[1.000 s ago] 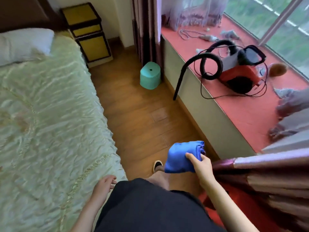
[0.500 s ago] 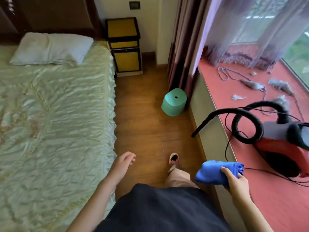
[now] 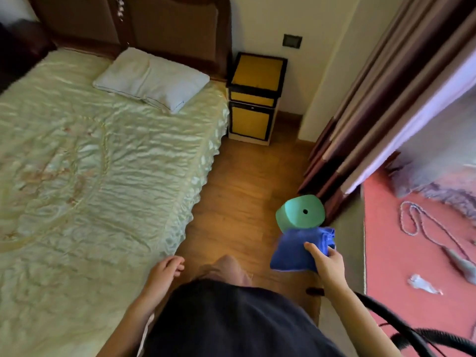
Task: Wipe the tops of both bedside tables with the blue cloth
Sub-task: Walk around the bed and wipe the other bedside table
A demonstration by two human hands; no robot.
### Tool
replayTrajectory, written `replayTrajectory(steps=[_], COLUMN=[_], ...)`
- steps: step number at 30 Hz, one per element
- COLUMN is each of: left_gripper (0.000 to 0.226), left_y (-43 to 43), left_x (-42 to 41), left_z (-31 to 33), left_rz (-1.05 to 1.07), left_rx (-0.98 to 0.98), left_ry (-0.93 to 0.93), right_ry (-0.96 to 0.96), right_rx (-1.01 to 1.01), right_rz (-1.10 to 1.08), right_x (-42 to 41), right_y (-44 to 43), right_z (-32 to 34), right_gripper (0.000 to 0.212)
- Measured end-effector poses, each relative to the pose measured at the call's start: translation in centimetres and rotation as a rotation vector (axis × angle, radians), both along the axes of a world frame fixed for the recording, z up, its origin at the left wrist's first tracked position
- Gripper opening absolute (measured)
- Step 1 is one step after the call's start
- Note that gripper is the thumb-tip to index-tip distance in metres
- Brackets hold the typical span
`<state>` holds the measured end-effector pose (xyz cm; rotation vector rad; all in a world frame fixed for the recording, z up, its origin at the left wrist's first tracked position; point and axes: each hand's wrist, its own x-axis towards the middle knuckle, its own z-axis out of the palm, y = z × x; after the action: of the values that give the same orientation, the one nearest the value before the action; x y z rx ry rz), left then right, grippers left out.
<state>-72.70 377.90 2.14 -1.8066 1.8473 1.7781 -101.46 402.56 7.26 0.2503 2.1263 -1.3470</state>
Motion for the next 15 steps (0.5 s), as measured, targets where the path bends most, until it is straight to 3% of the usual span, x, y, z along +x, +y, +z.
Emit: replayTrajectory(steps=[7, 15], left_gripper=[0.021, 0.021], left_y=[-9.4, -25.3], left_x=[-9.9, -27.8], left_z=[-1.1, 1.1], left_rz=[0.071, -0.161], left_rx=[0.004, -0.032], left_ry=[0.008, 0.101], right_ry=[0.000, 0.012], right_rx=[-0.001, 0.034], right_rz=[0.079, -0.133], right_x=[-11.1, -22.8], right_y=[-11.8, -22.0], right_z=[-2.0, -1.9], right_gripper=[0.016, 0.012])
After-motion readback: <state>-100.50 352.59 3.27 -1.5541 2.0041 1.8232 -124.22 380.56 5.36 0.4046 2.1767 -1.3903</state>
